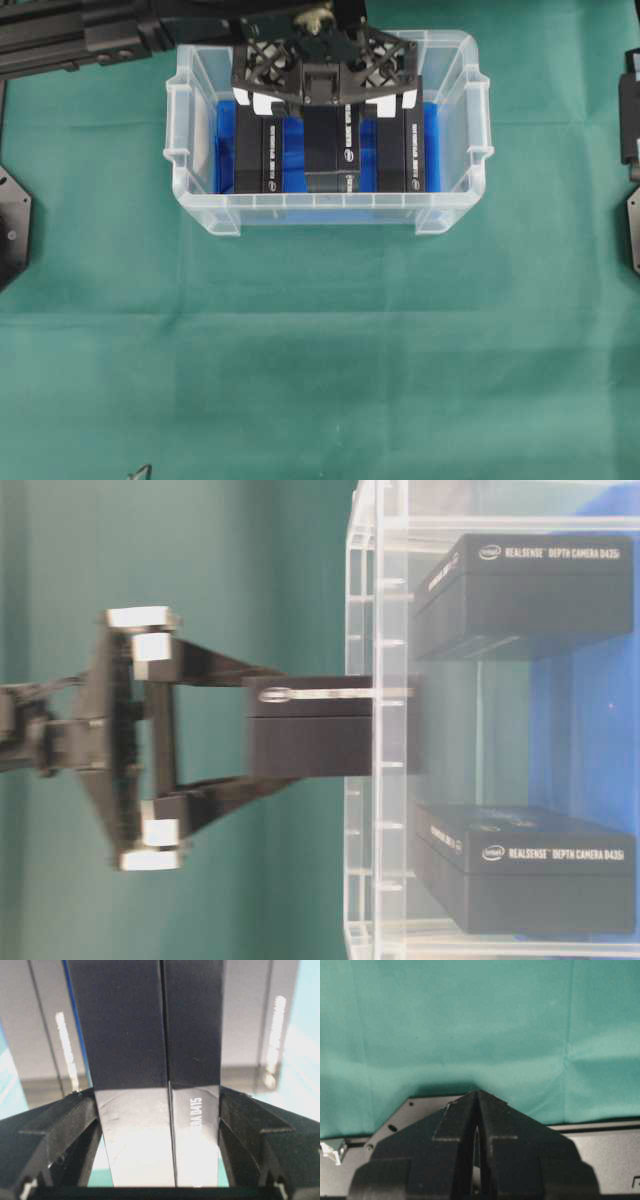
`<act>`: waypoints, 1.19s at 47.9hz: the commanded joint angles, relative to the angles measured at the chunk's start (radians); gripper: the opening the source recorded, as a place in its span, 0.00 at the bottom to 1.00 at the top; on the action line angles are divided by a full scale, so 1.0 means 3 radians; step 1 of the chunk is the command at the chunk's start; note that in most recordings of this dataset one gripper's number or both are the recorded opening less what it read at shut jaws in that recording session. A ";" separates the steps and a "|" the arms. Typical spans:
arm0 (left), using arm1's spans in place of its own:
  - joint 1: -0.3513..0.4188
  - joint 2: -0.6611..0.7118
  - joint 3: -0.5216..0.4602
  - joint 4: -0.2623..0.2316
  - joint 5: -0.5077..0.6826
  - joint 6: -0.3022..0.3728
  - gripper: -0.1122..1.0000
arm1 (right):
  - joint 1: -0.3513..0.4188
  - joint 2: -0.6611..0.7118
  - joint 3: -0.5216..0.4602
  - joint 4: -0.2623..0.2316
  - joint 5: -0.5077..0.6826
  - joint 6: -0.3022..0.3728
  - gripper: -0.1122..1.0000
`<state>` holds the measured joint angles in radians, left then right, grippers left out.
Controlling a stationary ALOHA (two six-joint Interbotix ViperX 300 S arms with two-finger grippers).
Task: Take the box out of the case with the left arm.
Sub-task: 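Lift the middle box upward out of the foam slot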
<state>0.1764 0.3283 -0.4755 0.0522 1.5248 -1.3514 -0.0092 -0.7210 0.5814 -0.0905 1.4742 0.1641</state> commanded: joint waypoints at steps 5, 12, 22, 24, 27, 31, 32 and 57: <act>0.0005 -0.0271 -0.0363 0.0036 0.0261 0.0000 0.66 | -0.0005 -0.0005 -0.0036 -0.0010 -0.0015 0.0000 0.12; 0.0010 -0.0302 -0.0501 0.0046 0.0450 0.0000 0.66 | -0.0005 -0.0005 -0.0031 -0.0010 -0.0015 0.0000 0.12; 0.0005 -0.0302 -0.0501 0.0046 0.0460 -0.0005 0.66 | -0.0005 -0.0005 -0.0031 -0.0010 -0.0015 0.0000 0.12; 0.0000 -0.0302 -0.0496 0.0046 0.0460 -0.0005 0.66 | -0.0005 -0.0005 -0.0031 -0.0010 -0.0015 0.0000 0.12; 0.0005 -0.0302 -0.0501 0.0046 0.0460 -0.0010 0.66 | -0.0005 -0.0005 -0.0031 -0.0010 -0.0015 0.0000 0.12; 0.0005 -0.0302 -0.0496 0.0056 0.0460 -0.0010 0.66 | -0.0005 -0.0005 -0.0031 -0.0010 -0.0015 0.0000 0.12; 0.0005 -0.0302 -0.0491 0.0056 0.0460 -0.0010 0.66 | -0.0005 -0.0005 -0.0031 -0.0010 -0.0015 0.0000 0.12; 0.0010 -0.0302 -0.0481 0.0056 0.0460 -0.0010 0.66 | -0.0005 -0.0005 -0.0031 -0.0010 -0.0015 0.0000 0.12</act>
<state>0.1764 0.2838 -0.5983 0.0644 1.6644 -1.3545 -0.0092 -0.7210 0.5814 -0.0920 1.4742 0.1641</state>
